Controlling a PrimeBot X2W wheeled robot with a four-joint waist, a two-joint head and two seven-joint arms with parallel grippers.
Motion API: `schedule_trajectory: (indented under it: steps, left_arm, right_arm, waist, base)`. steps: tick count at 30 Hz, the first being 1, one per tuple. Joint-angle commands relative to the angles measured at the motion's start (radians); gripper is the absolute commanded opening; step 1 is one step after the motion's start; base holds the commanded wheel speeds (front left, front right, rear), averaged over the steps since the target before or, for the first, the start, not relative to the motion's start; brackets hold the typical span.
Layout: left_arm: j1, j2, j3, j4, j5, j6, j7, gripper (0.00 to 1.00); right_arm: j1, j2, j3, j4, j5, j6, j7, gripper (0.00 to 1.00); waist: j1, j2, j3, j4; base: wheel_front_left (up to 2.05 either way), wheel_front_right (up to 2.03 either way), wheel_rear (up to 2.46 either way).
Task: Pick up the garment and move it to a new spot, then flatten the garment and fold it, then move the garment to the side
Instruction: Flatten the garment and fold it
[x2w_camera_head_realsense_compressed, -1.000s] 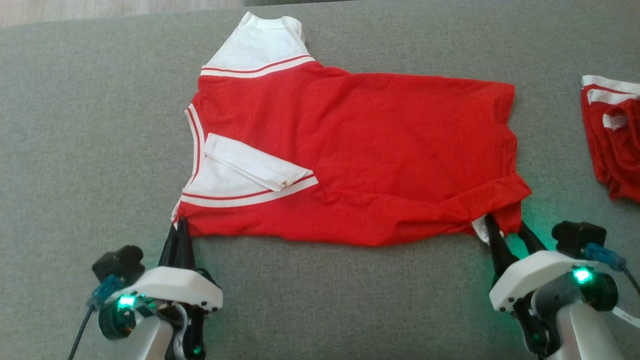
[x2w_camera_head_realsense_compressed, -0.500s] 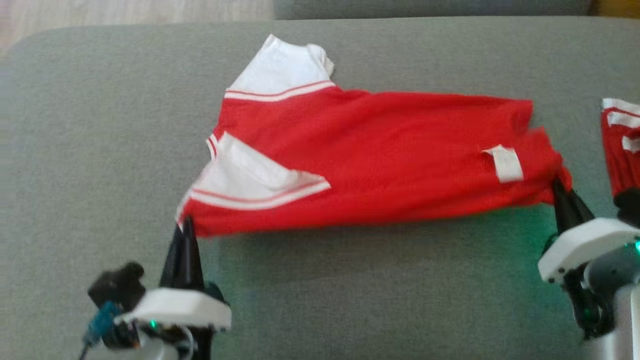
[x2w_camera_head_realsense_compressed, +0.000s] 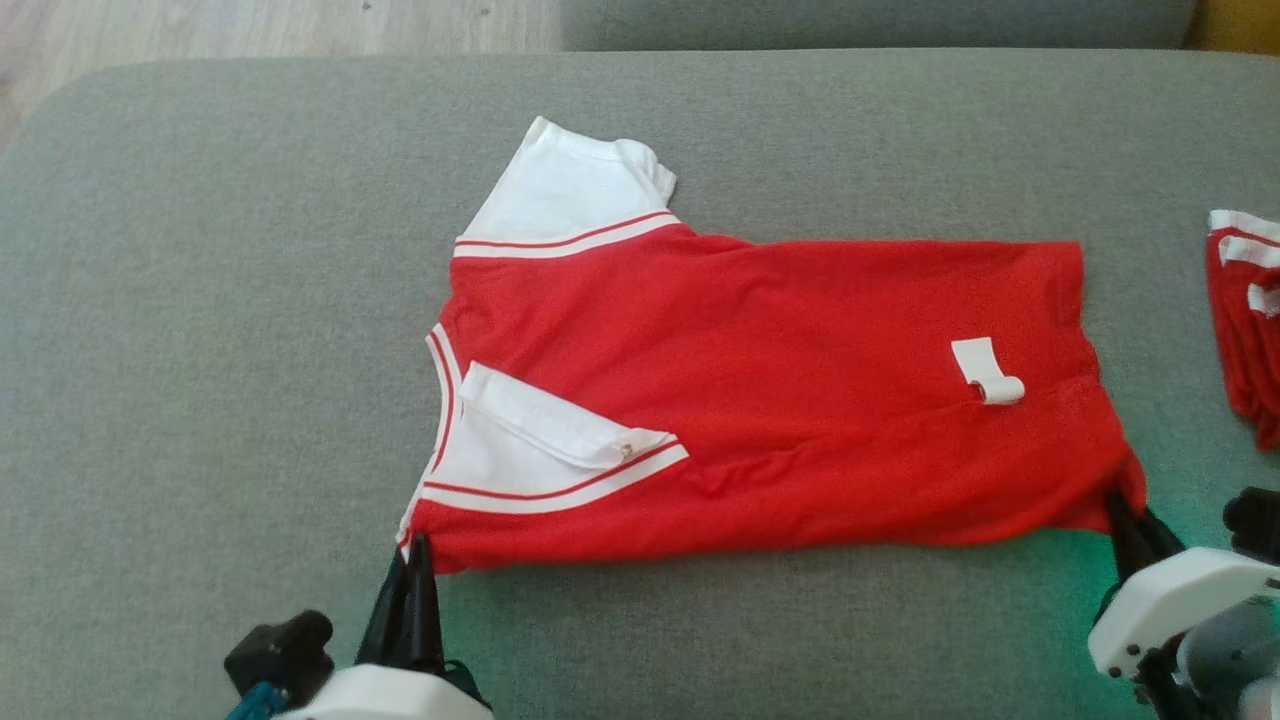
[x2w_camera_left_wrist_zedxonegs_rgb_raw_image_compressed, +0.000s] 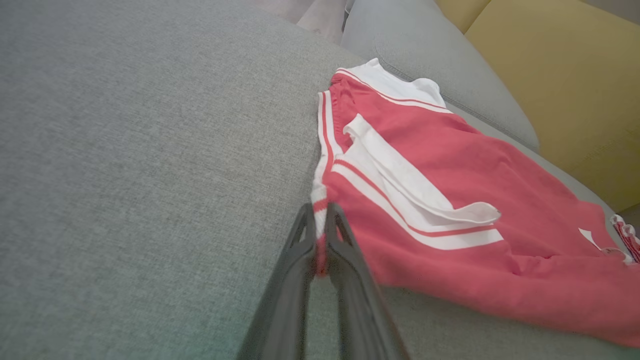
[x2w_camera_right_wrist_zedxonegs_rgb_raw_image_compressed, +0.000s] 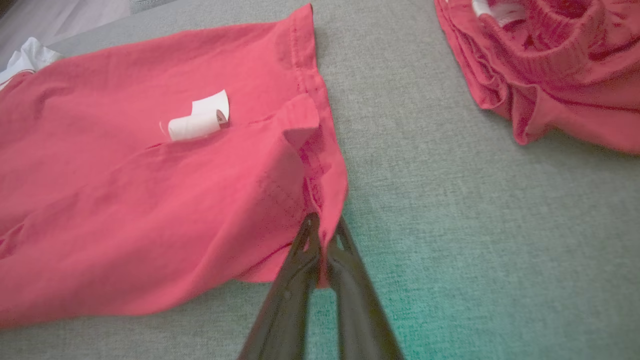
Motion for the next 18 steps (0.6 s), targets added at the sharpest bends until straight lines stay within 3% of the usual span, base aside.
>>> schedule_trajectory:
  steps: [1, 2, 3, 8, 12, 18]
  left_arm:
    - [-0.007, 0.01, 0.029, -0.026, 0.002, 0.001, -0.002, 0.24]
    - [-0.007, 0.014, 0.029, -0.028, 0.003, 0.001, 0.001, 0.53]
    - [-0.008, 0.02, 0.028, -0.032, 0.005, 0.001, 0.005, 1.0]
    - [-0.048, 0.067, 0.043, -0.079, 0.033, 0.012, 0.023, 1.0]
    - [-0.161, 0.151, 0.064, -0.13, 0.075, 0.005, 0.085, 1.0]
    - [-0.481, 0.31, 0.086, -0.14, 0.133, -0.072, 0.263, 1.0]
  right_arm:
    - [-0.003, -0.01, 0.014, -0.036, 0.003, -0.001, -0.011, 1.0]
    - [0.001, -0.01, 0.016, -0.039, 0.005, -0.001, -0.013, 1.0]
    - [0.004, -0.01, 0.015, -0.044, 0.007, -0.001, -0.018, 1.0]
    - [-0.006, -0.01, -0.001, -0.1, 0.008, -0.001, -0.057, 1.0]
    - [-0.051, -0.01, 0.012, -0.162, -0.005, -0.001, -0.078, 1.0]
    - [-0.163, -0.029, 0.091, -0.241, -0.015, -0.001, -0.061, 1.0]
  waist:
    - [0.0001, 0.0, -0.001, -0.004]
    - [0.0001, 0.0, -0.002, -0.008]
    - [0.0001, 0.0, -0.002, -0.012]
    - [0.0001, 0.0, 0.002, -0.037]
    - [0.0001, 0.0, 0.017, -0.057]
    - [0.0001, 0.0, 0.075, -0.1]
  base:
    - [0.0, 0.0, 0.0]
    - [0.0, 0.0, 0.0]
    - [0.0, 0.0, 0.0]
    - [0.0, 0.0, 0.0]
    - [0.0, 0.0, 0.0]
    - [0.0, 0.0, 0.0]
